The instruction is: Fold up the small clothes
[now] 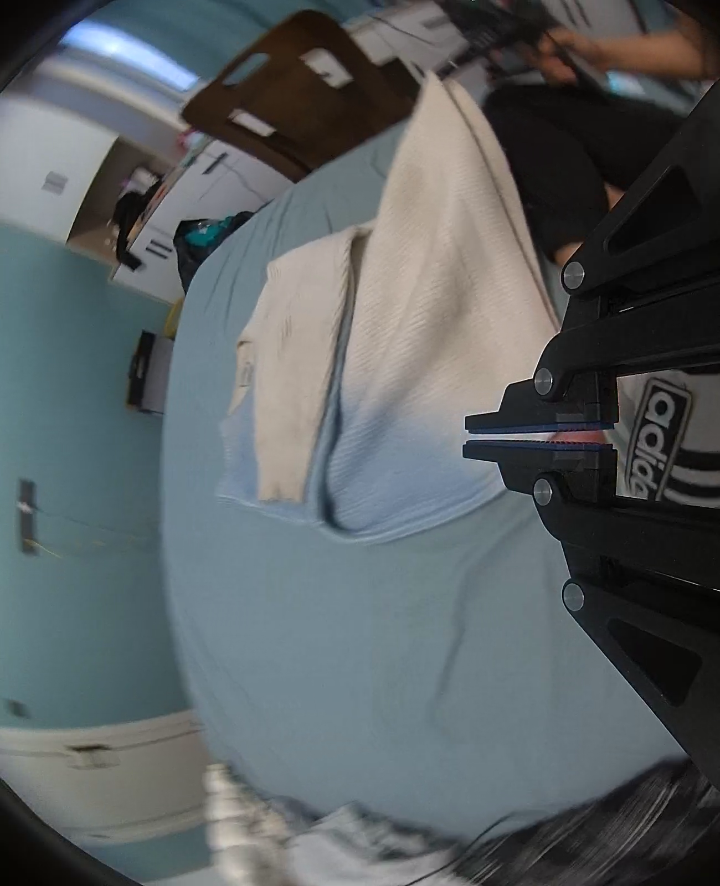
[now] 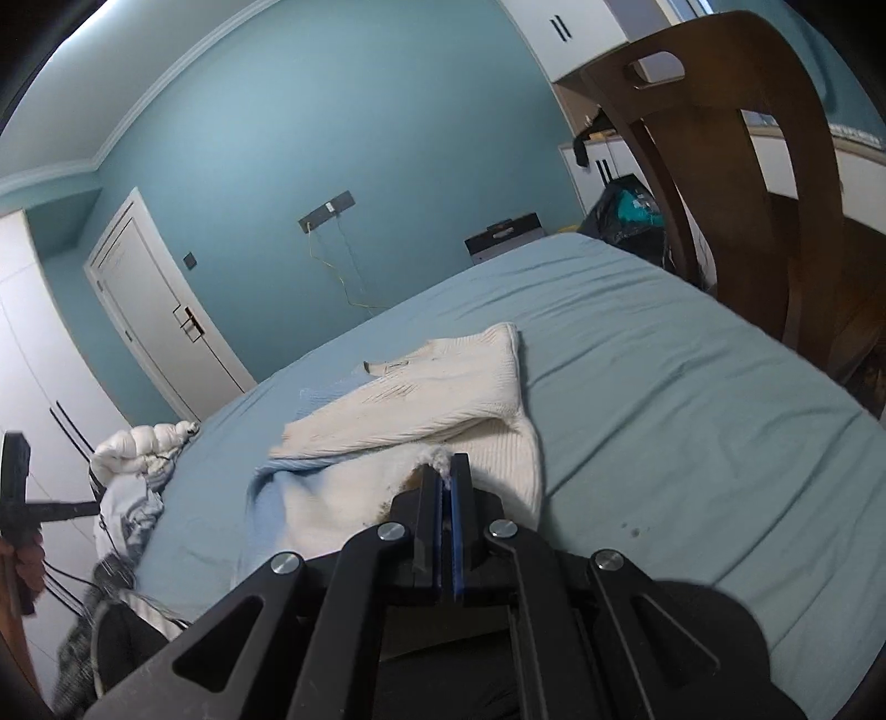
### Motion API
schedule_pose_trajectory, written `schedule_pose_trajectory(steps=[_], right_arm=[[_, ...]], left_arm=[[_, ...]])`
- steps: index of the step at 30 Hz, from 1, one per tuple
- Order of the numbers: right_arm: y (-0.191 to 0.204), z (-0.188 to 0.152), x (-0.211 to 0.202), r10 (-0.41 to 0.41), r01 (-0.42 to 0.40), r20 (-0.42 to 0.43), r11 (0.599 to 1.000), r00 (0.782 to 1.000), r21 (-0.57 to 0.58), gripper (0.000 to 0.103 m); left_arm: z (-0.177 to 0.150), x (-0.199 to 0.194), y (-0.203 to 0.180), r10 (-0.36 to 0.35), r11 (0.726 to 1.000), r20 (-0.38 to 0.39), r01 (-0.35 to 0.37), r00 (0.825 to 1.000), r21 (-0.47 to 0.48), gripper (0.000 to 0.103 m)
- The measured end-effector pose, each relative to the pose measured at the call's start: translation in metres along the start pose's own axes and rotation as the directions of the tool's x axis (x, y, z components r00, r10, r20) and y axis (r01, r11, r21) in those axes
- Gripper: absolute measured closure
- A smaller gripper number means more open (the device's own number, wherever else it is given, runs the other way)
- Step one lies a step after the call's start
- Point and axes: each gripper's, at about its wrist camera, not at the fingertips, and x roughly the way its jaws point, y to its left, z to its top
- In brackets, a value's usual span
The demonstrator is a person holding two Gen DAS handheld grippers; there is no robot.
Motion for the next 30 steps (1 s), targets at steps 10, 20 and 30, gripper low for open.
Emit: schedule_pose_trajectory(steps=[10, 20, 30], right_arm=[[-0.005, -0.007, -0.001, 0.052, -0.052, -0.009, 0.999, 0.999, 0.007, 0.103], [-0.008, -0.011, -0.005, 0.067, -0.066, -0.021, 0.997, 0.998, 0.043, 0.103], [-0.01, -0.012, -0.001, 0.079, -0.077, -0.045, 0.996, 0.996, 0.05, 0.103]], left_arm=[[-0.001, 0.124, 0.06, -0.212, 0.959, -0.393, 0.113, 0.895, -0.26, 0.102], [-0.017, 0.215, 0.098, -0.42, 0.788, -0.371, 0.13, 0.828, -0.602, 0.076], [-0.042, 0.256, 0.08, -0.38, 0.822, -0.458, 0.067, 0.804, -0.565, 0.0]])
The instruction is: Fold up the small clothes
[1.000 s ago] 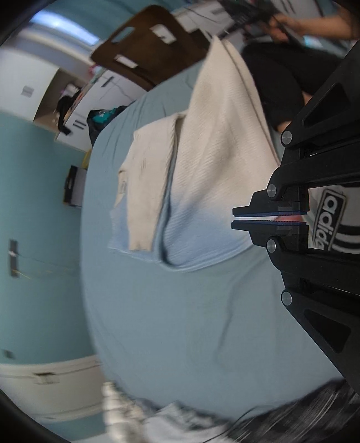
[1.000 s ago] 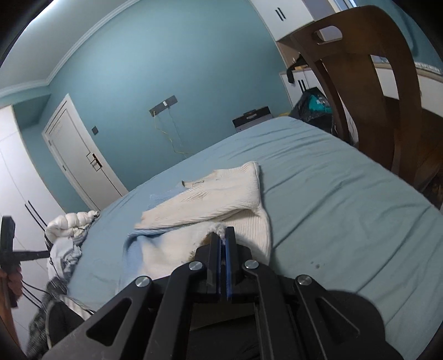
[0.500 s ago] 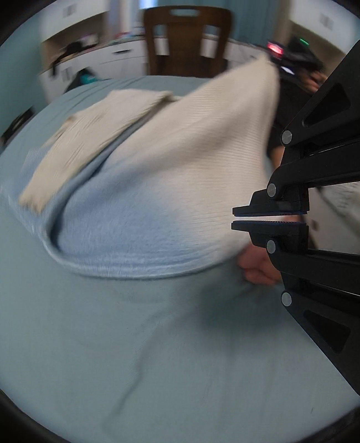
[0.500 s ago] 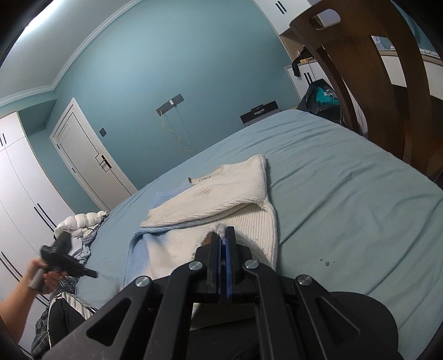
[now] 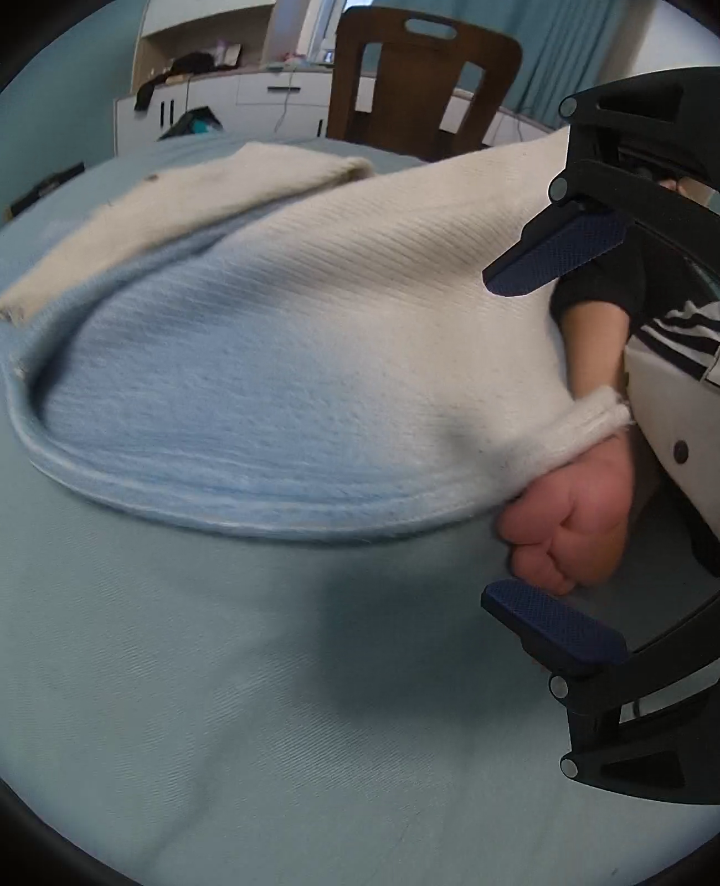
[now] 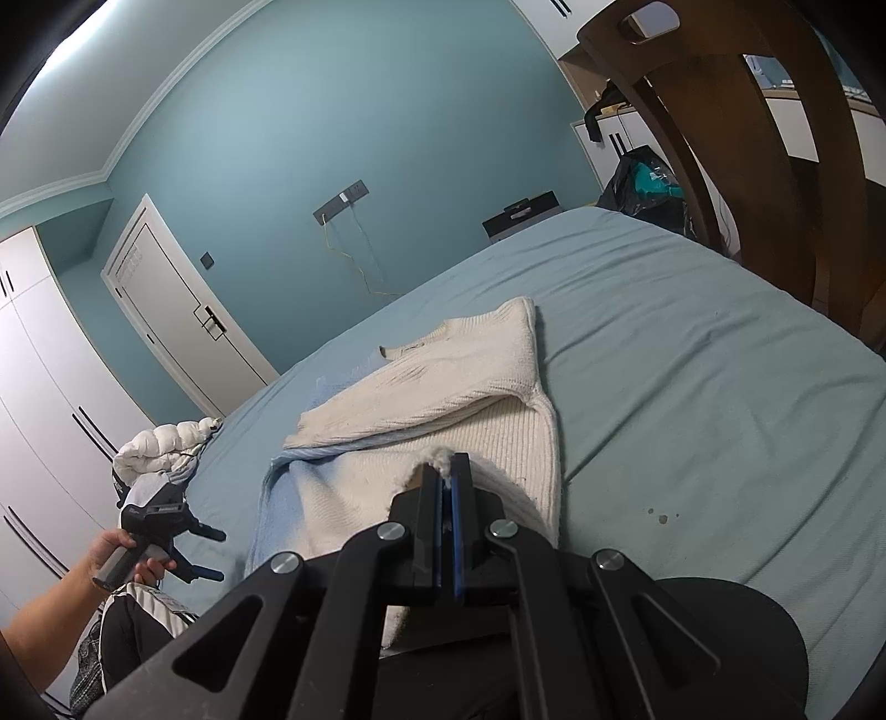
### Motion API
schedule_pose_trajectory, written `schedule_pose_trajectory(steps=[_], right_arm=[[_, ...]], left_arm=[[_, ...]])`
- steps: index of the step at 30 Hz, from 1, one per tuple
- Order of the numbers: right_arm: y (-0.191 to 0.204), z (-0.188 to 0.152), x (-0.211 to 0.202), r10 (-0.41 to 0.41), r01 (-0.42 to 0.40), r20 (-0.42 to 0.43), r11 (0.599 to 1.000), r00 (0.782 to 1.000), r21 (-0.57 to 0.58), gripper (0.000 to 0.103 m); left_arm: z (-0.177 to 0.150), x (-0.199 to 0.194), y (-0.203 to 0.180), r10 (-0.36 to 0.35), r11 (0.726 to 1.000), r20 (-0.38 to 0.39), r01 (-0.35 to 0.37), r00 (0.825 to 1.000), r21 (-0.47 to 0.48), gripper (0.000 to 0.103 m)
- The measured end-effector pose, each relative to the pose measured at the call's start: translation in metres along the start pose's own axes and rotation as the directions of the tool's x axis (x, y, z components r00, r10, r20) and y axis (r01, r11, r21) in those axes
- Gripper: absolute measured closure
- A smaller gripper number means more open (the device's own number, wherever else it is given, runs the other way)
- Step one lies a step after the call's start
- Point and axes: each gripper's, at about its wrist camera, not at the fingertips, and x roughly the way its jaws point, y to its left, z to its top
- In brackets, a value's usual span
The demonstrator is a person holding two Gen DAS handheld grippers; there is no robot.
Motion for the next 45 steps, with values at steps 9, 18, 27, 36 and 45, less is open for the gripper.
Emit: schedule_pose_trajectory(steps=[9, 18, 27, 36, 45], right_arm=[[0.0, 0.0, 0.001, 0.001, -0.001, -0.003, 1.0, 1.0, -0.006, 0.103], [0.011, 0.007, -0.004, -0.014, 0.017, 0.041, 0.997, 0.999, -0.069, 0.103], [0.038, 0.046, -0.035, 0.065, -0.054, 0.285, 0.997, 0.956, -0.046, 0.103], [0.023, 0.075, -0.092, 0.053, -0.078, 0.5, 0.997, 0.864, 0.03, 0.103], [0.023, 0.062, -0.138, 0.084, -0.07, 0.449, 0.996, 0.89, -0.048, 0.103]], left_arm=[[0.024, 0.077, -0.011, 0.048, 0.998, -0.206, -0.057, 0.977, -0.036, 0.029], [0.014, 0.044, -0.074, -0.063, 0.989, -0.013, 0.064, 0.998, 0.132, 0.093], [-0.037, -0.093, -0.122, -0.512, 0.855, 0.317, 0.437, 0.798, 0.28, 0.096], [-0.074, -0.144, -0.104, -0.655, 0.756, 0.335, 0.589, 0.678, 0.286, 0.096], [-0.12, -0.112, -0.065, -0.666, 0.74, 0.265, 0.662, 0.697, 0.118, 0.096]])
